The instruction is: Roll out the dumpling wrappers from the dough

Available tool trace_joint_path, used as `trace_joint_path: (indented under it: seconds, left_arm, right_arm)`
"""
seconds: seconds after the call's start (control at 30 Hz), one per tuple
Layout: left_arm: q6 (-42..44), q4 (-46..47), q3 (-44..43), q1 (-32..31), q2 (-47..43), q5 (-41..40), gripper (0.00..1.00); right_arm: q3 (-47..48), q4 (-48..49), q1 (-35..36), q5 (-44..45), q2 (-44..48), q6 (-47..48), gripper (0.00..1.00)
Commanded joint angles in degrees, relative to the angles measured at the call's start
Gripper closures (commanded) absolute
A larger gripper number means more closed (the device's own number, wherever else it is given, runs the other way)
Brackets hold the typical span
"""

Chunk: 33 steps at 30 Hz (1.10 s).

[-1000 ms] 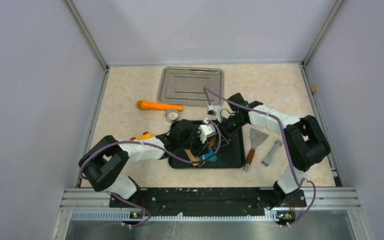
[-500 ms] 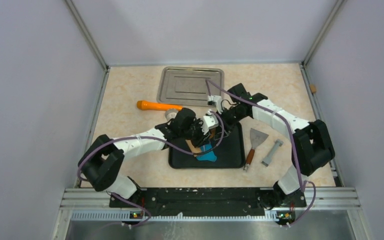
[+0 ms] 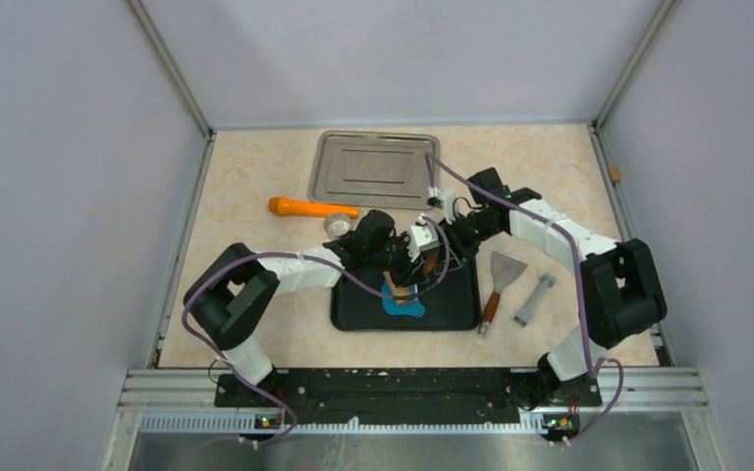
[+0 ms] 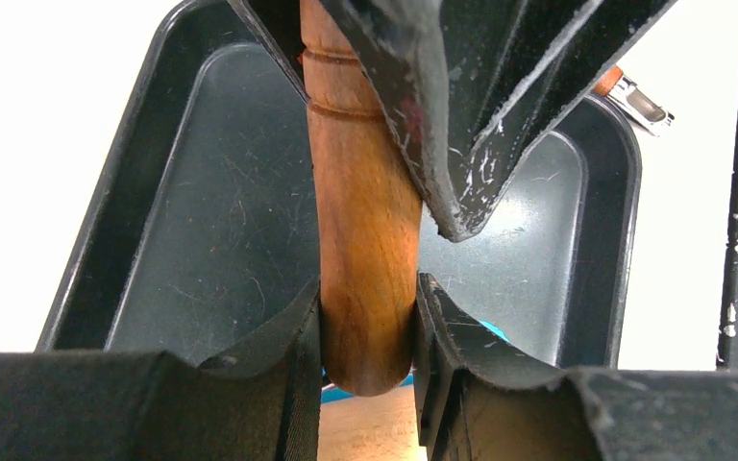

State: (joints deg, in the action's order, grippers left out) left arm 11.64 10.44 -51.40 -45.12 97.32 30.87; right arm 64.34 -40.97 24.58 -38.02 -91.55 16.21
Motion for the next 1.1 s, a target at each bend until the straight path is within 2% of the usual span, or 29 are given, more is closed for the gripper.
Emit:
trace_joint_path:
  seconds: [0.0, 0.17, 0.33, 0.6, 0.83, 1.07]
  left_arm:
    - [-2.85, -0.75, 6.60, -0.10, -1.55, 0.16, 1.00]
    - [-2.36, -2.30, 10.57, 0.59, -3.45, -0.94, 1.00]
    - [-2.42, -4.80, 11.35, 1.81, -5.85, -0.55, 1.00]
    - [-0.63, -8.04, 1.80, 2.21, -8.96, 0.42, 1.00]
    - [-2.06, -4.40, -1.11, 2.06, -2.99, 2.23, 1.00]
    - [-1.89, -9.38, -2.80, 2.06, -6.18, 1.65, 1.00]
  right_arm:
    - [-3.34, 6.44, 2.62, 3.98, -2.56, 0.23, 1.00]
    - [-4.11, 9.76, 5.23, 4.95, -5.69, -0.04, 1.00]
    - [-0.95, 9.55, 6.37, 3.46, -8.10, -2.34, 1.00]
    - [10.38, 0.49, 3.30, 4.26, -3.09, -0.97, 1.00]
    - [9.27, -2.25, -0.44, 4.14, -2.14, -0.16, 1.00]
    - [8.26, -3.11, -0.67, -0.55, 0.45, -0.69, 1.00]
